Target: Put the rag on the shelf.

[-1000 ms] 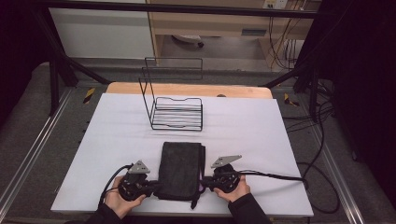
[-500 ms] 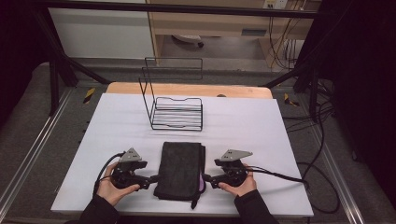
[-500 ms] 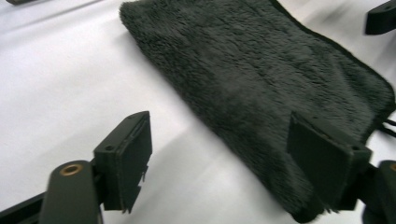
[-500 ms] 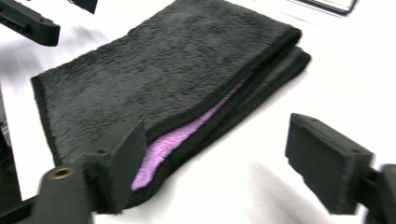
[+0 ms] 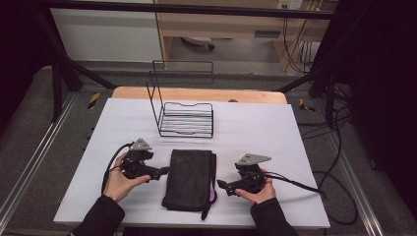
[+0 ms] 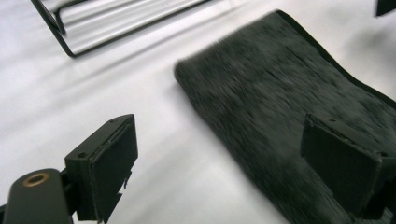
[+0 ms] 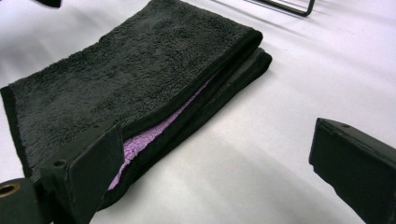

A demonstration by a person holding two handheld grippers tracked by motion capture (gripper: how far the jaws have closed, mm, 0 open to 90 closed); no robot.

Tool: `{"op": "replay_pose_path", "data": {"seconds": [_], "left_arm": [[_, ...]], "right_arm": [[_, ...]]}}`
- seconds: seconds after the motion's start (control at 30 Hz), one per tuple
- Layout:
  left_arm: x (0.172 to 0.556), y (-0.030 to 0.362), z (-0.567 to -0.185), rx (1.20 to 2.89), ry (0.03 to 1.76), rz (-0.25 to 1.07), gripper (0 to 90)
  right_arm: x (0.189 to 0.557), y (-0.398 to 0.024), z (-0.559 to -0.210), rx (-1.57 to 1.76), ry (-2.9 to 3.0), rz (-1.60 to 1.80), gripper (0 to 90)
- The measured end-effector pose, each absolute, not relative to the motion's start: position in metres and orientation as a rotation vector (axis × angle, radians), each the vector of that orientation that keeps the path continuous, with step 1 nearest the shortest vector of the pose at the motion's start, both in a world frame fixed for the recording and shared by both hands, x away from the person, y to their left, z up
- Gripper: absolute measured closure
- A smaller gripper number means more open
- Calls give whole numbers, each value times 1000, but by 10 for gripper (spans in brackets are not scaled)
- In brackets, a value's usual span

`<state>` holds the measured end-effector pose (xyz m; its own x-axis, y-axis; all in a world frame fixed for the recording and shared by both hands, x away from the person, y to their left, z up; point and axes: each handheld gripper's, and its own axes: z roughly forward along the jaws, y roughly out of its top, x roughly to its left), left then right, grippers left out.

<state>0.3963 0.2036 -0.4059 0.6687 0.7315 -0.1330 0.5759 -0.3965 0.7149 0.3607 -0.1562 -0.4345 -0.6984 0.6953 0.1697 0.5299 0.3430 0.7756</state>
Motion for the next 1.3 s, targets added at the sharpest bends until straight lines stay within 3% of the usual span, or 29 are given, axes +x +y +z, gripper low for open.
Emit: {"op": "replay_pose_path", "data": {"seconds": [0.27,0.47,0.9,1.3], "left_arm": [[418,191,-412,2114,1073,334,144],[434,182,-422,2093,1133,319,342],[445,167,-440,2105,1133,246,644],[443,164,-443,2100,1137,211,764]], "right_arm": [[360,-156,-435,1129,2396,1281,29],[360,-155,-437,1132,2395,1266,25],[363,-154,-438,1133,2385,1270,19],[389,-146,-430,1198,2309,1324,42]]}}
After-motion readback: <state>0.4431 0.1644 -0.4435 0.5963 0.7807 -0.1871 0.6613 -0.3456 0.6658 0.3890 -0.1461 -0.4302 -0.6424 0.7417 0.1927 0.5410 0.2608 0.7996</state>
